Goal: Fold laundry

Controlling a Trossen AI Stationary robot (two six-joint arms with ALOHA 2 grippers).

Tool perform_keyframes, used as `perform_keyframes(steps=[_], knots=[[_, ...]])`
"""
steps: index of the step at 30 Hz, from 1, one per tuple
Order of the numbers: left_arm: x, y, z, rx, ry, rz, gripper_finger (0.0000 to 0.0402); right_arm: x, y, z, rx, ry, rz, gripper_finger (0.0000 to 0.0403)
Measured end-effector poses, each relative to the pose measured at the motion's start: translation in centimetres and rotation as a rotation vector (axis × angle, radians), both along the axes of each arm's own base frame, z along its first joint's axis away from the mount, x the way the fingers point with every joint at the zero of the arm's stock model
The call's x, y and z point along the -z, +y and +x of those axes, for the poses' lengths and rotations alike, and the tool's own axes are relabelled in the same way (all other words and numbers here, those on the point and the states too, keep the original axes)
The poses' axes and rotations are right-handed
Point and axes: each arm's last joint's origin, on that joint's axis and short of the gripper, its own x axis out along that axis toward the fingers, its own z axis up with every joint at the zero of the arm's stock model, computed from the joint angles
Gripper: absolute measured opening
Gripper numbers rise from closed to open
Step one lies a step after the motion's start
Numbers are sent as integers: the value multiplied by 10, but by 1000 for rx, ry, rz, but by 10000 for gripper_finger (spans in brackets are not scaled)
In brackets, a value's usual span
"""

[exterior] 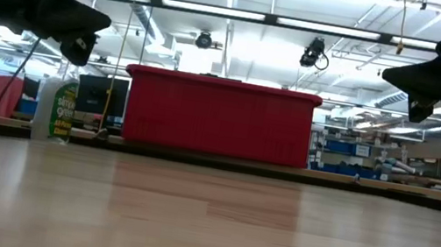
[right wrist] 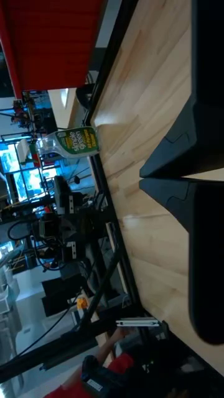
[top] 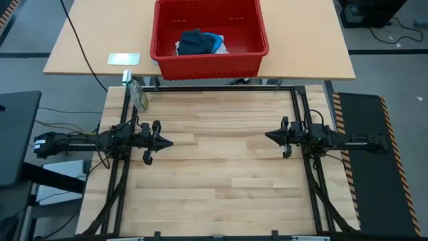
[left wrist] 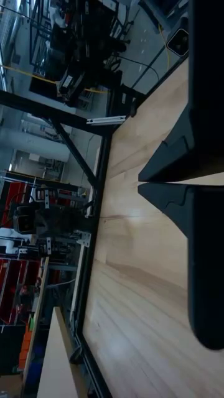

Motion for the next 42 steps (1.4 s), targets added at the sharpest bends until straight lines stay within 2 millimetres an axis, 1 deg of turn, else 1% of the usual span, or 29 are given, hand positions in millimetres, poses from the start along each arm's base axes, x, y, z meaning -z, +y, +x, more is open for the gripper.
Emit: perform_keyframes(steps=[36,38,42], knots=[[-1,0,0,0,-7,0,18,0,0,0,0,0,0,19],[-2,0,0,1,-14,-36,18,0,0,0,0,0,0,19],[-1,0,0,1,12,-170,18,0,0,0,0,-1,0,19]])
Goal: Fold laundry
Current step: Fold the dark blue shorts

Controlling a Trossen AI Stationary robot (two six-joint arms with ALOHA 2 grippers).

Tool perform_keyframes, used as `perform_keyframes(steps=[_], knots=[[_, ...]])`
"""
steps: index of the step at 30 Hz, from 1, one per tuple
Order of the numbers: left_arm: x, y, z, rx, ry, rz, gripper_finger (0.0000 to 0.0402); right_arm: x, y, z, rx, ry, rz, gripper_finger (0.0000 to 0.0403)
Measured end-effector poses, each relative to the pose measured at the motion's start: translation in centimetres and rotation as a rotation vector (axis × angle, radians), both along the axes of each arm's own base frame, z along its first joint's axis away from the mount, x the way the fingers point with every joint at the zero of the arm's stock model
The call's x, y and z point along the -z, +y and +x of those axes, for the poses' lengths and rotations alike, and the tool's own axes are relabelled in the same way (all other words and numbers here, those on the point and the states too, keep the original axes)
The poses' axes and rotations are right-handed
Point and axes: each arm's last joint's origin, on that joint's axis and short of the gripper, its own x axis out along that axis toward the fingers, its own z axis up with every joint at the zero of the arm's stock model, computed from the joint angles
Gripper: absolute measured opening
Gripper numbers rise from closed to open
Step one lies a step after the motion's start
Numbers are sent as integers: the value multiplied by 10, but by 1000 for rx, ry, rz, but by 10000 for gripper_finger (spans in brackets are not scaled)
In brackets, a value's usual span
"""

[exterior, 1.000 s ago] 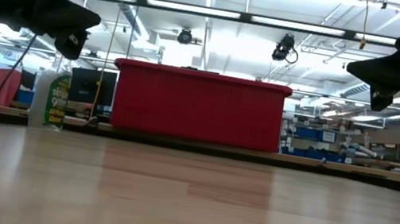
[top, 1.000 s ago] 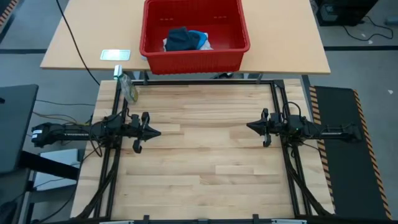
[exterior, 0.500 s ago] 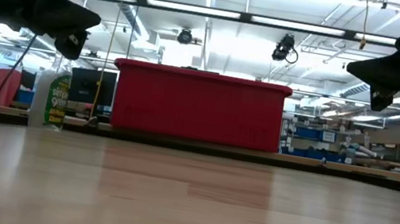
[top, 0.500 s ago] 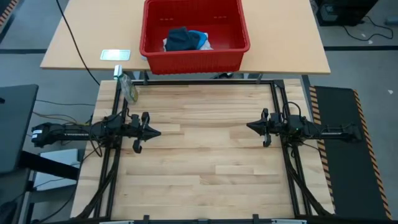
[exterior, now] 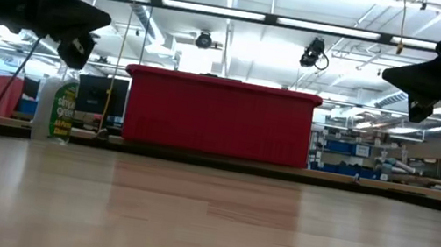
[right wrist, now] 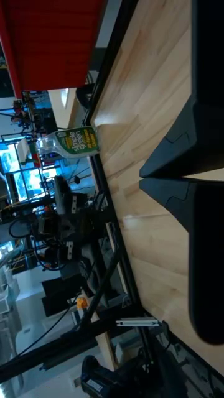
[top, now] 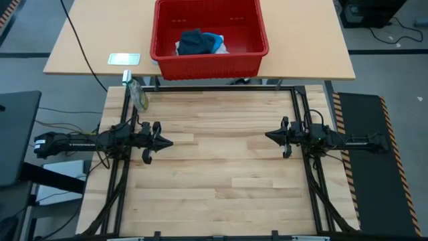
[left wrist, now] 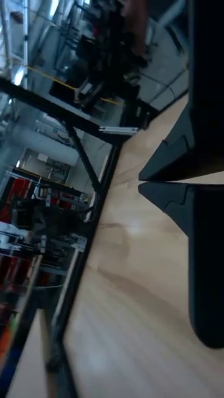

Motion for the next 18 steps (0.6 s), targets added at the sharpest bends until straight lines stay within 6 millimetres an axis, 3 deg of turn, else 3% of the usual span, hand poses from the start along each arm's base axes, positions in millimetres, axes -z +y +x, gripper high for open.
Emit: perform_keyframes(steps=[2,6,9,16,18], knots=[[0,2,0,-61,2,-42,18,0,0,0,0,0,-1,19],[-2,11,0,-353,-40,-237,18,-4,0,0,9,-30,-91,19],[-5,15,2,-493,-80,-280,18,-15,-2,-2,84,-163,22,19],[-41,23,23,-627,-101,-338,18,-23,-21,-14,702,-418,366,19],[-51,28,31,-661,-92,-356,18,-20,-24,-16,789,-428,395,19]])
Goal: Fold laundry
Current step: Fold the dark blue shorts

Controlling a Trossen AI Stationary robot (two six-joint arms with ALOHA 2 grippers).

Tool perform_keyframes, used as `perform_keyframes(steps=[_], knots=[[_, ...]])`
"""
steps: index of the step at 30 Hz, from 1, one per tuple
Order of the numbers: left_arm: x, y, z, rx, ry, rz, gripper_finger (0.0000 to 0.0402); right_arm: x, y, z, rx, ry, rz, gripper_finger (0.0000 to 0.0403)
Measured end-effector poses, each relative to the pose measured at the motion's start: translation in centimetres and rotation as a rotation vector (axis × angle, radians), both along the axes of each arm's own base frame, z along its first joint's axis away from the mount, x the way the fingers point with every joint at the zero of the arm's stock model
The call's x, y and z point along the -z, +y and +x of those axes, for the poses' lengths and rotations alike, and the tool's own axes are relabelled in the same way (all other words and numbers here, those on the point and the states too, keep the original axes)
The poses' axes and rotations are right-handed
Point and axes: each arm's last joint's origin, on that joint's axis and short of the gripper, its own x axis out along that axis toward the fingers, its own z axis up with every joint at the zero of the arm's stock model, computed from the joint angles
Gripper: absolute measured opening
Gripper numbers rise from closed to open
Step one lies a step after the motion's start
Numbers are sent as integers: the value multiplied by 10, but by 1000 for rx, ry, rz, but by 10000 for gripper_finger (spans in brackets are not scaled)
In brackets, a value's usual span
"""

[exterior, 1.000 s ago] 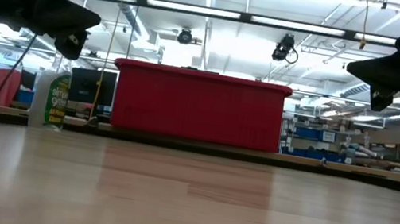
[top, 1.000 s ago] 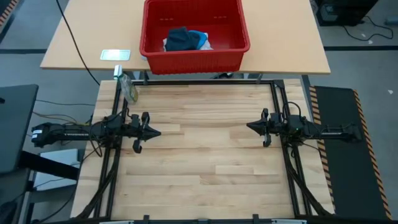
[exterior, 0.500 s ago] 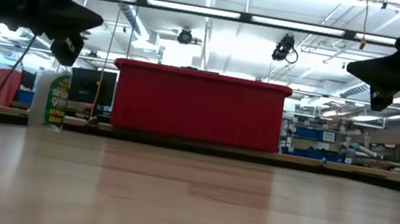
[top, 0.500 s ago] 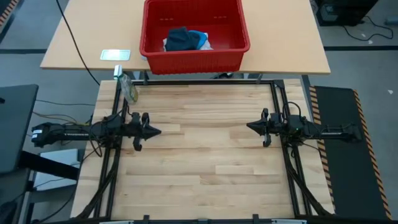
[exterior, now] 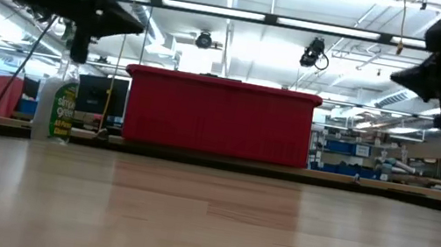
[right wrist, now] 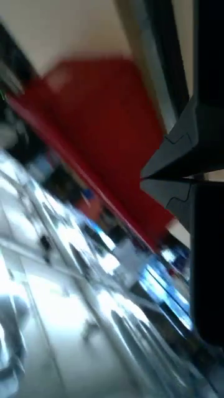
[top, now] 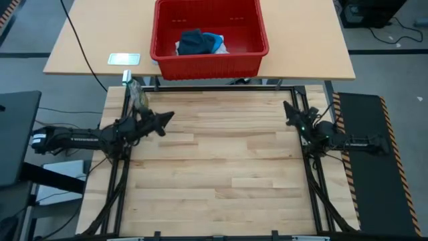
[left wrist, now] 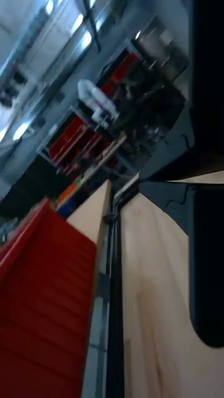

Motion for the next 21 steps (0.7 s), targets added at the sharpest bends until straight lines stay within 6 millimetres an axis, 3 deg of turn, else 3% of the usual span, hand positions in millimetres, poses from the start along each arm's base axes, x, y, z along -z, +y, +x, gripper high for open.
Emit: perform_keyframes(steps=[5,11,17,21], knots=[[-14,15,21,-29,48,-93,18,3,-2,0,15,-15,33,19],[-22,35,36,119,118,-190,18,4,-6,-2,101,30,22,19],[-30,55,33,136,62,-219,18,9,-5,5,-105,64,21,19],[-34,70,25,179,43,-186,18,12,-6,9,-118,51,64,19]])
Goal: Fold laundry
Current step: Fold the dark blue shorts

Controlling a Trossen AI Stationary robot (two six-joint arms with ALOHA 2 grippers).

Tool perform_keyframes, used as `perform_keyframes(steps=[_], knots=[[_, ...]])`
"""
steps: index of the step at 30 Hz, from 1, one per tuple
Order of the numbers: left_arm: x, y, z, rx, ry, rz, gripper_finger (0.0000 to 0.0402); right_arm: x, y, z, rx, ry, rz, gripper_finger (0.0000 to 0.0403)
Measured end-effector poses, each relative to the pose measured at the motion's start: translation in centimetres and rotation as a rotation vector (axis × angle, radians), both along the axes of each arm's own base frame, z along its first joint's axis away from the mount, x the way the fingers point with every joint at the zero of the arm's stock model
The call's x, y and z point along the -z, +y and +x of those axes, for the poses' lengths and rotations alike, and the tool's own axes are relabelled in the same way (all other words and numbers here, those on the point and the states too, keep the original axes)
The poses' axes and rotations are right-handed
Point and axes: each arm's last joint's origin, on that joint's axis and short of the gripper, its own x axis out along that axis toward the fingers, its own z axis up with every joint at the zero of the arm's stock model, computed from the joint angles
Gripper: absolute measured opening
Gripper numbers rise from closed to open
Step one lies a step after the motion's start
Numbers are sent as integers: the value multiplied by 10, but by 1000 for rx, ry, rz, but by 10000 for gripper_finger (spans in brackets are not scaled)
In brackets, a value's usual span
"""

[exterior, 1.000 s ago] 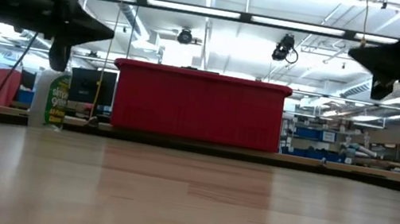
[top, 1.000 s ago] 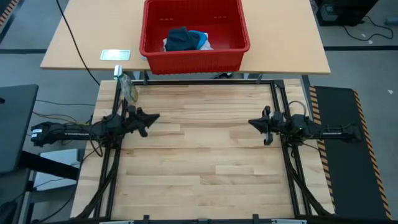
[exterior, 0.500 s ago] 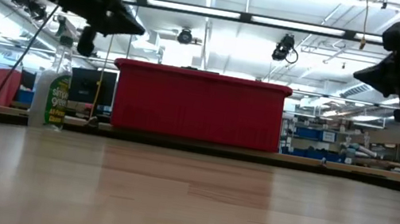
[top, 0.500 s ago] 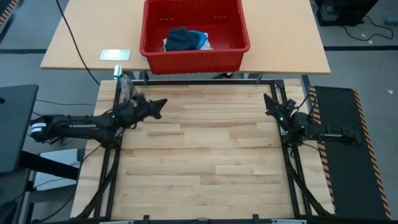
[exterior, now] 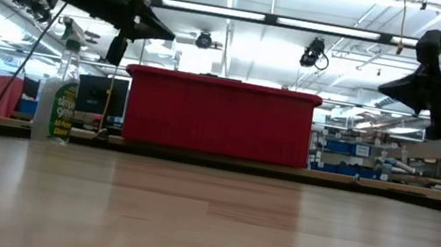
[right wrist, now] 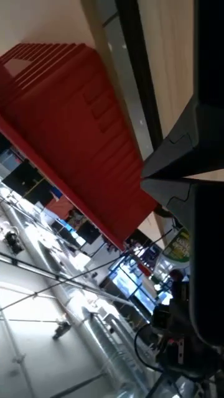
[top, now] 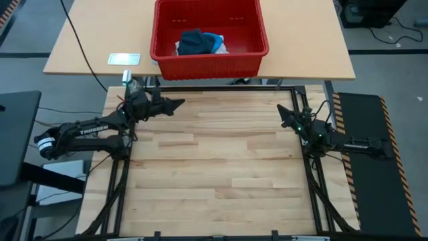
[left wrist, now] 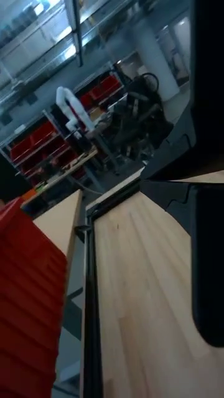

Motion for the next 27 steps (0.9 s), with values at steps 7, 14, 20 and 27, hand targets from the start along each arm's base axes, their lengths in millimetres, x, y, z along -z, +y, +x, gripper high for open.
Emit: perform_keyframes(steps=[7,14,20,27], knots=[[19,26,-12,39,121,-209,15,-20,-3,8,17,-16,6,19],[1,54,17,232,202,-114,27,-69,-11,26,48,23,-33,19],[-31,74,40,253,218,141,29,-106,-15,47,-27,30,-86,19],[-26,77,63,173,297,168,29,-100,-31,66,183,306,-179,19]])
